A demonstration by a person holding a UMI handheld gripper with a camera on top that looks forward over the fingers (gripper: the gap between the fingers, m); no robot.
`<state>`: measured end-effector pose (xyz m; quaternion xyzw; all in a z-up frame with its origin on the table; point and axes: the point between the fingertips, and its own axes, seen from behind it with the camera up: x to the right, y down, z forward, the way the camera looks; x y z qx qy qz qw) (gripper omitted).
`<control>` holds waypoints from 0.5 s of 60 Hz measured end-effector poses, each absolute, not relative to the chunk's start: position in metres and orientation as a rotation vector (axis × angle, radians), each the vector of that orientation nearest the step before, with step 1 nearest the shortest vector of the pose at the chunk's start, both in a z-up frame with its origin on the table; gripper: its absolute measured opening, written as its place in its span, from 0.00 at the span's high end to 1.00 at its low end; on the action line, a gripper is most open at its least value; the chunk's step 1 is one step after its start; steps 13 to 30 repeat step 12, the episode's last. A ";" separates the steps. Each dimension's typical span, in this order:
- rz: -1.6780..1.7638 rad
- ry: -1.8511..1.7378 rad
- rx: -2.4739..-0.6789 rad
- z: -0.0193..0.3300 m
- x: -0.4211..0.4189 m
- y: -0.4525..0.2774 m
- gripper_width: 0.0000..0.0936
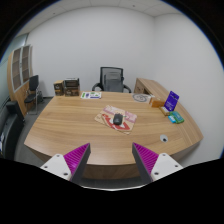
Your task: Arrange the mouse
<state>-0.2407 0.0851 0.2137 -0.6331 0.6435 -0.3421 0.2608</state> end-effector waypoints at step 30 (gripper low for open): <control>-0.921 1.706 -1.709 0.220 -0.246 0.087 0.07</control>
